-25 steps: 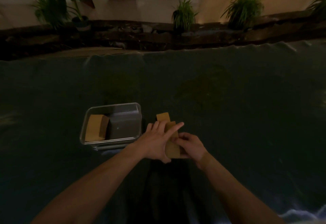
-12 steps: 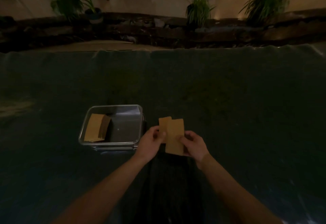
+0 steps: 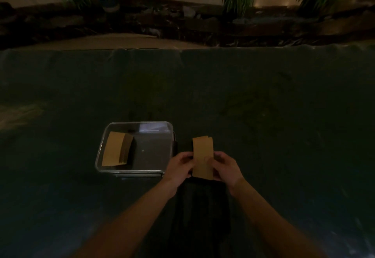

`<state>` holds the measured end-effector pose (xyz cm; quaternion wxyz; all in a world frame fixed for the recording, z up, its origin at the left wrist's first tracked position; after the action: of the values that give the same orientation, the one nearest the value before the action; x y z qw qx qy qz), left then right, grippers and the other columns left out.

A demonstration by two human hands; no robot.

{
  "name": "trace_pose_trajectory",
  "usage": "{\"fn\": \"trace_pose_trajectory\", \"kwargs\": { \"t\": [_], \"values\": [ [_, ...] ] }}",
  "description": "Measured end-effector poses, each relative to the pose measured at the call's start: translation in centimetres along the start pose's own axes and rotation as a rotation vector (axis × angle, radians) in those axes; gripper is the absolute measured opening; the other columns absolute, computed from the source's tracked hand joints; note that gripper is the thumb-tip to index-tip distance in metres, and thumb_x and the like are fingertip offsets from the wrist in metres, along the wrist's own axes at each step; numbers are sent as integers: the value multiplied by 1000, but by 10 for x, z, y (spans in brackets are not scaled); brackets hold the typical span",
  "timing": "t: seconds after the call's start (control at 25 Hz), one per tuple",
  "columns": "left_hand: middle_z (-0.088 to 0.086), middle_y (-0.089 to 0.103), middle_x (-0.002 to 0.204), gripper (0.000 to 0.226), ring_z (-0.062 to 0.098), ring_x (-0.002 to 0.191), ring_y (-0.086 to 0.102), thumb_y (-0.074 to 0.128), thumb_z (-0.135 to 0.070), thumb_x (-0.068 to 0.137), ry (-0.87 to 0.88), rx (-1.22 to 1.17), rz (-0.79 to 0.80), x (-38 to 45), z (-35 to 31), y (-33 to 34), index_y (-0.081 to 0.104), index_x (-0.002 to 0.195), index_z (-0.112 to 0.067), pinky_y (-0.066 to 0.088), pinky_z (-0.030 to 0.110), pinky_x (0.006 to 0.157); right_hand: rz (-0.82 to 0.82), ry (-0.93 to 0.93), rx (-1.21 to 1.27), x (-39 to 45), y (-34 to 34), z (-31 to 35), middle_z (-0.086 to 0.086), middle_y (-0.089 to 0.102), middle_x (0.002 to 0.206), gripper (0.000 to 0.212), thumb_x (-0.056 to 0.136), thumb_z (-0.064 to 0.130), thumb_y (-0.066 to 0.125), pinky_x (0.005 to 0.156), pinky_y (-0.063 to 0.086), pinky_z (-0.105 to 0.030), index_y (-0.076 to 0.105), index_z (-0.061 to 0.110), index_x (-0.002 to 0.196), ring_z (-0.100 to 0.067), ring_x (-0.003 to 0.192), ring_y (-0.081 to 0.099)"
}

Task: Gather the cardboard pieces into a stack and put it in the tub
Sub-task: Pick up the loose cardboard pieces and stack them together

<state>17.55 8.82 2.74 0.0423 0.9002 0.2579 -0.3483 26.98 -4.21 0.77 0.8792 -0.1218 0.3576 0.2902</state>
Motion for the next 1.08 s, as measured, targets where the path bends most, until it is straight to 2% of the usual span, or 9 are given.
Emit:
{"fn": "trace_pose_trajectory", "kwargs": {
  "t": [0.16, 0.28, 0.4, 0.48, 0.6, 0.8, 0.92, 1.0, 1.08],
  "values": [
    [-5, 58, 113, 19, 18, 108, 56, 57, -21, 95, -19, 38, -9, 18, -3, 0, 58, 114, -25, 50, 30, 84, -89, -13, -157, 20, -1, 6, -3, 61, 128, 42, 93, 27, 62, 73, 56, -30, 54, 19, 134, -17, 100, 62],
    [1, 59, 123, 25, 19, 111, 57, 57, -21, 95, -31, 98, -28, 35, 1, 1, 58, 120, -22, 51, 35, 92, -190, -64, -344, 31, -5, 10, -2, 61, 132, 46, 92, 29, 63, 79, 56, -29, 53, 22, 136, -12, 96, 61],
    [5, 61, 129, 32, 22, 116, 58, 57, -24, 94, -20, 237, -92, 50, 6, 5, 59, 126, -17, 47, 39, 101, -236, -78, -443, 40, -5, 5, -2, 61, 134, 48, 92, 31, 62, 92, 52, -31, 52, 21, 138, -17, 114, 60],
    [7, 63, 127, 33, 23, 116, 59, 56, -23, 95, 9, 366, -151, 55, 3, 8, 60, 126, -14, 45, 30, 96, -257, -89, -490, 44, -5, 5, -3, 62, 133, 50, 91, 34, 64, 93, 50, -30, 54, 21, 138, -19, 117, 60],
    [9, 66, 123, 31, 23, 112, 62, 55, -23, 95, 9, 432, -184, 63, 2, 12, 62, 123, -12, 42, 27, 86, -268, -84, -550, 52, -4, 6, -4, 61, 132, 48, 92, 35, 62, 92, 50, -33, 54, 21, 137, -20, 115, 61],
    [7, 68, 118, 30, 20, 106, 65, 58, -25, 92, 20, 445, -224, 72, 8, 13, 61, 121, -15, 47, 29, 85, -312, -59, -595, 57, -2, 2, -2, 62, 131, 44, 93, 33, 60, 89, 51, -34, 56, 23, 135, -19, 114, 62],
    [8, 61, 122, 31, 18, 101, 63, 61, -24, 90, 47, 471, -267, 75, 10, 10, 61, 120, -16, 45, 25, 82, -327, -62, -566, 58, 1, 1, -3, 64, 128, 42, 92, 31, 63, 87, 51, -34, 58, 22, 133, -20, 112, 62],
    [8, 52, 127, 35, 19, 102, 60, 62, -25, 89, 28, 458, -273, 76, 14, 9, 58, 123, -17, 42, 24, 82, -341, -66, -541, 60, 1, -1, -4, 61, 131, 47, 89, 34, 65, 90, 51, -36, 56, 22, 134, -22, 115, 60],
    [9, 53, 131, 41, 22, 109, 60, 60, -28, 91, -4, 431, -266, 78, 18, 10, 53, 130, -17, 44, 27, 85, -341, -26, -508, 62, 0, -6, -7, 51, 141, 61, 87, 38, 67, 96, 49, -38, 46, 22, 142, -24, 123, 54]
  ]
}}
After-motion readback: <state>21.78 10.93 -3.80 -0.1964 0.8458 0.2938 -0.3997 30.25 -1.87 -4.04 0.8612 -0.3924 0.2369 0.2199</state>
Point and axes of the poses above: each hand's wrist, its own x-axis towards the middle knuckle, its own y-axis out of the palm, z = x × y, the point moved 6 cm from there along x, towards the middle knuckle
